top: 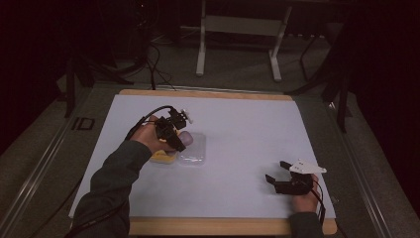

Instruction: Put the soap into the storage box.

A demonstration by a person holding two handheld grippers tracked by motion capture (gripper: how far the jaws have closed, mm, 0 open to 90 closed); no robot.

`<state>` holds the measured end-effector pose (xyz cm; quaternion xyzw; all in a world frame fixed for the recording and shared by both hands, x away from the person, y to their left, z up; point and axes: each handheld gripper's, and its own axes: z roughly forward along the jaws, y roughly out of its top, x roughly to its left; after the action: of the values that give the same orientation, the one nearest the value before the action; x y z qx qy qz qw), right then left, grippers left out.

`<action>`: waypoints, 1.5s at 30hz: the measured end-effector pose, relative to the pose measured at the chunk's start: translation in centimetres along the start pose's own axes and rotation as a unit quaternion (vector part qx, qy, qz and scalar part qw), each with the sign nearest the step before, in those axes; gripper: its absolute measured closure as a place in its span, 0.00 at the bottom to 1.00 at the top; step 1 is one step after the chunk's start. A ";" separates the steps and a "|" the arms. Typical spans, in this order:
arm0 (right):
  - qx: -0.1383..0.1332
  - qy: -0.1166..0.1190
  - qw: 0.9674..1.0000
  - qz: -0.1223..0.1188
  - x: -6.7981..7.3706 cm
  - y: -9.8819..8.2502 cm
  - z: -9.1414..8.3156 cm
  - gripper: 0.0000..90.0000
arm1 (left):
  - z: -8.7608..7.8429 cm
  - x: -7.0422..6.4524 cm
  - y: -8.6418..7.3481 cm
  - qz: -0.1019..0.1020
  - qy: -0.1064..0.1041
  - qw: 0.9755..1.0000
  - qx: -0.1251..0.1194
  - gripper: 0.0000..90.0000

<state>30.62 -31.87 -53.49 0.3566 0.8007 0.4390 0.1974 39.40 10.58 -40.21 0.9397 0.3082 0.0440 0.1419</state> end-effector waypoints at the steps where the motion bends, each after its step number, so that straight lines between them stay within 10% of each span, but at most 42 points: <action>1: 0.000 0.000 1.000 0.000 0.0 0.0 0.0 0.19 | 0.0 0.1 0.0 -0.002 -0.001 1.000 -0.002 0.56; 45: 0.003 0.000 1.000 -0.001 0.0 0.0 0.1 0.19 | 0.6 4.2 -0.8 -0.089 0.018 0.996 -0.010 0.56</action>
<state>30.69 -31.80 -53.52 0.3565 0.8024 0.4365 0.1965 42.41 13.57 -41.07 0.9059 0.3930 0.0513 0.1492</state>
